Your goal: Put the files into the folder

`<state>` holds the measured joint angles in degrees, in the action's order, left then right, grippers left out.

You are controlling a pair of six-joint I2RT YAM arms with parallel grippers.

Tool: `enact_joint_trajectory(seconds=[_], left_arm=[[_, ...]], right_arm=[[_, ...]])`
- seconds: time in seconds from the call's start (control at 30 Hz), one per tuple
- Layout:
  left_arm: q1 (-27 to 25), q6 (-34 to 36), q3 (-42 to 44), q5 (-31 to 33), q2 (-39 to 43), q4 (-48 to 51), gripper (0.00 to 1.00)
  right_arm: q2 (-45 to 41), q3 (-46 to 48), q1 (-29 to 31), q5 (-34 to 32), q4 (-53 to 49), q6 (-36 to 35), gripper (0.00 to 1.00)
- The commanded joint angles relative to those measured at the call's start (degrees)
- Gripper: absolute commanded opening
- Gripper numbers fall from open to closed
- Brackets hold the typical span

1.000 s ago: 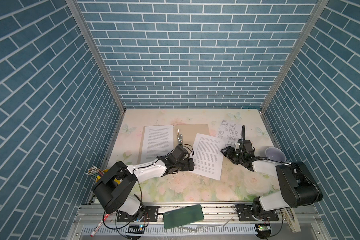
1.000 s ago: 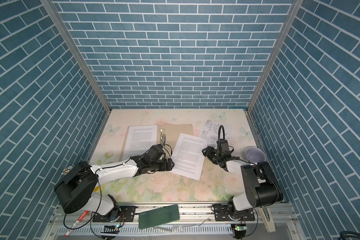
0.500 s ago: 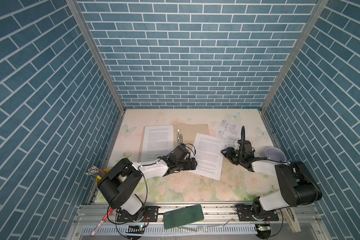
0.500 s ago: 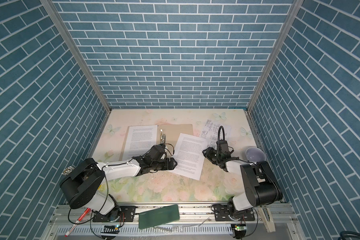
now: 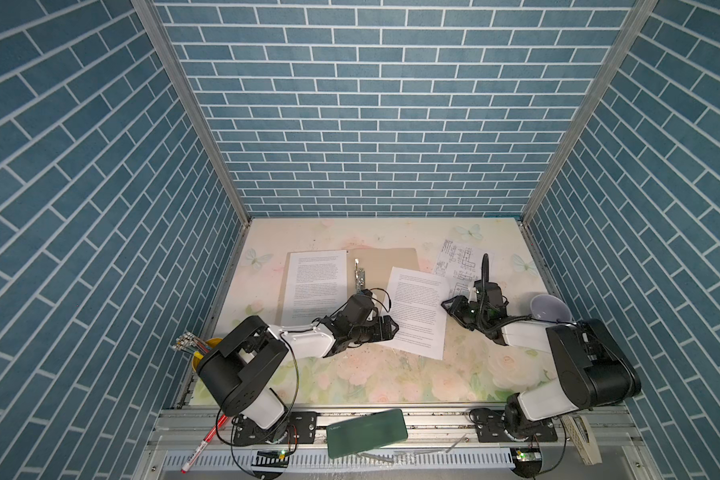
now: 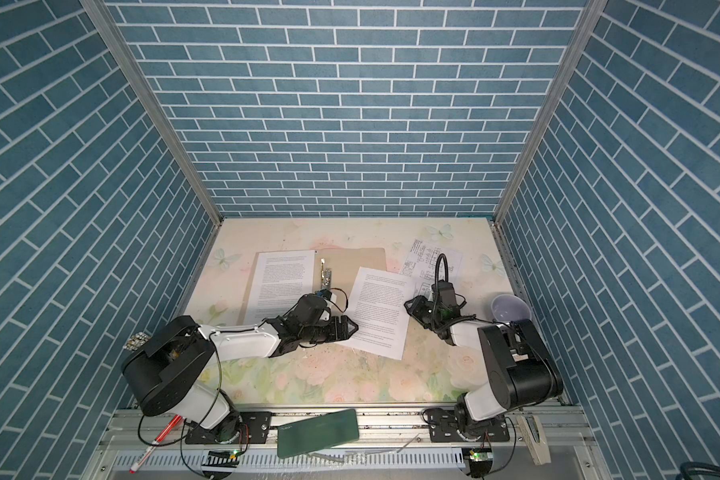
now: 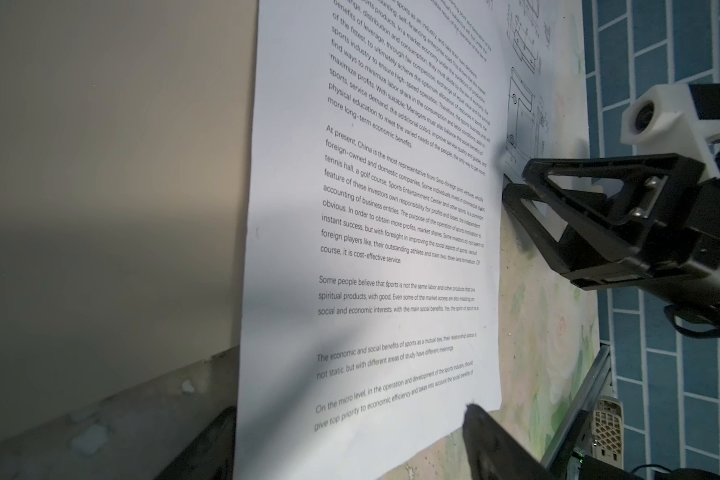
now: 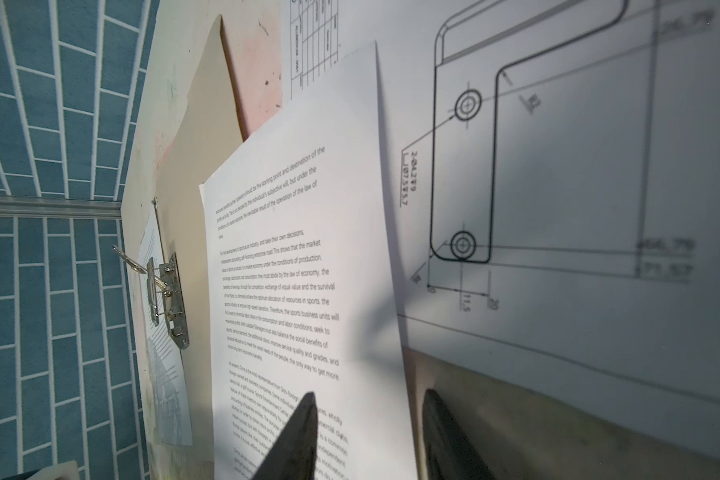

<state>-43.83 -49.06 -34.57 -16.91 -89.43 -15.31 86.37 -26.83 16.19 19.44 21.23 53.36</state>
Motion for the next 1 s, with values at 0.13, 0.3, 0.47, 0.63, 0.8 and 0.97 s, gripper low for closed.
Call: enact_joint_trajectory(seconds=[0.13,0.3,0.47,0.63,0.8,0.97], left_arm=[[0.2,-5.1,3.0,-1.7,1.5,-2.1,0.83],[0.3,-8.4,4.8,-2.6,1.5,-7.9,0.81],[0.3,-12.2,7.1,-2.6,1.8,-14.8,0.77],[0.3,-13.7,8.0,-1.6,3.1,-17.4,0.70],[0.3,-16.8,9.2,-1.3,3.0,-23.3,0.59],[0.3,-18.5,8.9,-1.8,1.0,-27.3,0.47]], right_arm=[[2.0,2.2,1.0,0.5,-0.9,2.5,0.38],[2.1,2.5,1.2,0.7,-0.2,3.0,0.36],[1.7,2.9,1.3,0.5,-0.1,3.3,0.35],[1.4,2.9,1.4,0.5,-0.2,3.3,0.35],[0.5,2.8,1.3,0.7,-0.2,3.5,0.36],[-1.0,2.8,1.3,0.9,-0.6,3.8,0.36]])
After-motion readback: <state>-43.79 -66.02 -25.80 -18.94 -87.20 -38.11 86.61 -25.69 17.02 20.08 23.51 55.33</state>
